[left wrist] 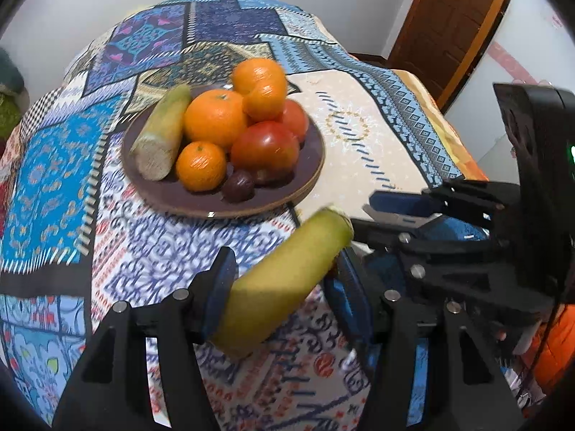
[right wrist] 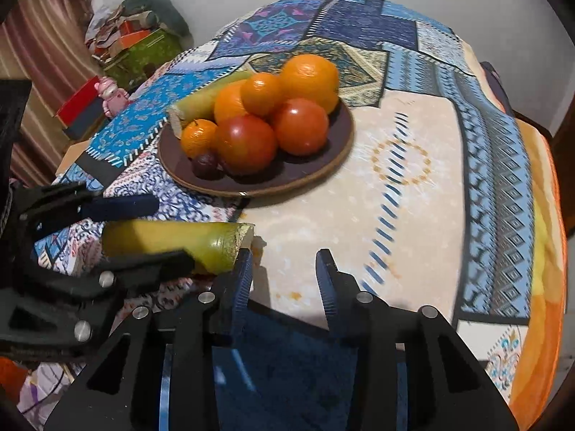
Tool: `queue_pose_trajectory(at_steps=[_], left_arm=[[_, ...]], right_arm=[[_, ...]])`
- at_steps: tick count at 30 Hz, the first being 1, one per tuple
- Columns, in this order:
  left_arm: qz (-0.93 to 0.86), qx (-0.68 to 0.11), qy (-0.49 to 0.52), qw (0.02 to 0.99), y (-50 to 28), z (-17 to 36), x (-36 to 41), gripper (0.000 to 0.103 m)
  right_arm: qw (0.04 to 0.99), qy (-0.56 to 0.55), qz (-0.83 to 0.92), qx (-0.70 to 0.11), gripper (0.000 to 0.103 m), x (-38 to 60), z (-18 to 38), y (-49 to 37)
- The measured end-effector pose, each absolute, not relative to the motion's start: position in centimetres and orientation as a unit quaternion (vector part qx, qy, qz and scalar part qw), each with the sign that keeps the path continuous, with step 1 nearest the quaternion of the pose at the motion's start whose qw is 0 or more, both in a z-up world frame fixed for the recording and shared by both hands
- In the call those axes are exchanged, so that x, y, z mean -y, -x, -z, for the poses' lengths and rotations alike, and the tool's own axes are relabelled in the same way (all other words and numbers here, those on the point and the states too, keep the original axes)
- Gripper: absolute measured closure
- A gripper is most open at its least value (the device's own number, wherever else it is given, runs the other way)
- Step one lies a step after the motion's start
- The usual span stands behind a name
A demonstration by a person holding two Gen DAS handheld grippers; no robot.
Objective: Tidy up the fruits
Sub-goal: 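Grasp the last dark red date with the right gripper while the left gripper holds the zucchini, then carry the zucchini toward the plate with the left gripper while the right gripper carries the date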
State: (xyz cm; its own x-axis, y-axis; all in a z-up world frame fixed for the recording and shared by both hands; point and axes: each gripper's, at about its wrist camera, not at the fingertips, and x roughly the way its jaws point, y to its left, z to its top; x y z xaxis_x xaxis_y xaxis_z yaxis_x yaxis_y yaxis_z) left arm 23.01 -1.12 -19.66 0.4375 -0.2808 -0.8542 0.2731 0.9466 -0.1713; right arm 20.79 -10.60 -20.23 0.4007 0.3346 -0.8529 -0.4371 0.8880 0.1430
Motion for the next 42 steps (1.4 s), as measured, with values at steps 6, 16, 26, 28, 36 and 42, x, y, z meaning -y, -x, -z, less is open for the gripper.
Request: queue_pose_trajectory(at_steps=[6, 16, 26, 28, 36, 42], left_arm=[[0.146, -0.507, 0.030, 0.849, -21.8, 20.4, -1.3, 0.046], [0.124, -0.489, 0.066, 0.861, -19.0, 19.9, -3.1, 0.063], [0.090, -0.489, 0.041, 0.866, -18.6, 19.8, -2.7, 0.064], [0.096, -0.499, 0.040, 0.860, -19.3, 20.5, -2.3, 0.064], [0.094, -0.510, 0.026, 0.855, -21.2, 21.4, -1.1, 0.064], [0.090, -0.501, 0.020, 0.860, -21.1, 21.3, -1.0, 0.066]], right_arm=[[0.823, 0.058, -0.262, -0.500, 0.069, 8.6, 20.2, -20.9], [0.806, 0.045, -0.269, -0.525, 0.069, 8.9, 21.5, -20.1], [0.808, 0.051, -0.267, -0.522, 0.073, 8.1, 21.7, -20.4], [0.811, 0.052, -0.265, -0.519, 0.076, 8.1, 21.6, -20.3], [0.811, 0.045, -0.267, -0.518, 0.078, 8.4, 21.6, -20.5], [0.809, 0.049, -0.270, -0.520, 0.076, 8.0, 21.7, -20.8]])
